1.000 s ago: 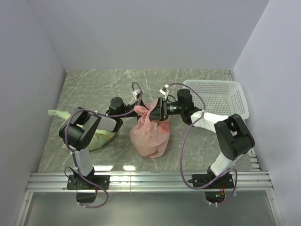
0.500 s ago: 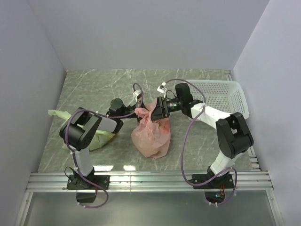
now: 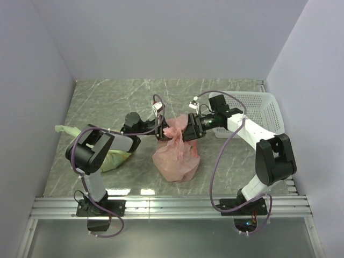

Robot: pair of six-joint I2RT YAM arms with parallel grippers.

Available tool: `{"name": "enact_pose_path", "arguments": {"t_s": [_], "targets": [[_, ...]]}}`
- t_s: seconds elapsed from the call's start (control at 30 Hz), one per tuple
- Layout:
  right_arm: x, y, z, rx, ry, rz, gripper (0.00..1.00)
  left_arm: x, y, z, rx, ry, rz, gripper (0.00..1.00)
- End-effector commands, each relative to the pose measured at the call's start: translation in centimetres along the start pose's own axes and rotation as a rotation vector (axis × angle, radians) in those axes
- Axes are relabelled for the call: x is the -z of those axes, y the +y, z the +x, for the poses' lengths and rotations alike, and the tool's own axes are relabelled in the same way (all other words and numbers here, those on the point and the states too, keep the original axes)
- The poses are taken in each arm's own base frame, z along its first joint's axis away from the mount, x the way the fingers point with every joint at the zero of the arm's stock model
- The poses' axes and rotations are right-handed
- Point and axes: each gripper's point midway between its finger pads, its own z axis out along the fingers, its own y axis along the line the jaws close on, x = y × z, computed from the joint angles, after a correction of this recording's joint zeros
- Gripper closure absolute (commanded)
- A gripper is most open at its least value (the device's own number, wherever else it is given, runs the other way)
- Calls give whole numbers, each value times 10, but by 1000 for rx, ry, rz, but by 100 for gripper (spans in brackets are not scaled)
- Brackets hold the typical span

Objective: Place the fake fruits into the plastic bag and tie a complex knot

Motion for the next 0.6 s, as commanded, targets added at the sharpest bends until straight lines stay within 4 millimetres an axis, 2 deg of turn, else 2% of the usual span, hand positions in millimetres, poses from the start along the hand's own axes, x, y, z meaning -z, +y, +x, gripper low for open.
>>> {"name": "enact_pose_path", "arguments": {"t_s": [0.0, 0.03, 0.17, 0.2, 0.3, 0.37, 0.43, 0.53, 0.57], "targets": [[16, 17, -10, 44, -28, 23, 6, -1, -27, 2, -139, 30, 60, 100], [17, 18, -10, 41, -28, 20, 9, -2, -26, 4, -134, 41, 58, 100], [22, 24, -6, 19, -11, 9, 35, -3, -19, 5, -148, 59, 23, 100], [22, 25, -4, 13, -6, 2, 48, -4, -15, 5, -123, 69, 4, 100], [20, 32, -5, -17, -1, -43, 70, -6, -12, 7, -118, 80, -6, 100], [16, 35, -8, -32, -6, -71, 70, -8, -12, 9, -111, 89, -3, 100], [8, 37, -8, -37, 9, -86, 65, -10, -12, 10, -111, 100, 1, 100], [-3, 37, -14, -41, 9, -77, 40, -15, -15, 14, -126, 115, 20, 100], [-5, 37, -22, -40, -12, -72, 31, -17, -15, 17, -118, 123, 25, 100]]}}
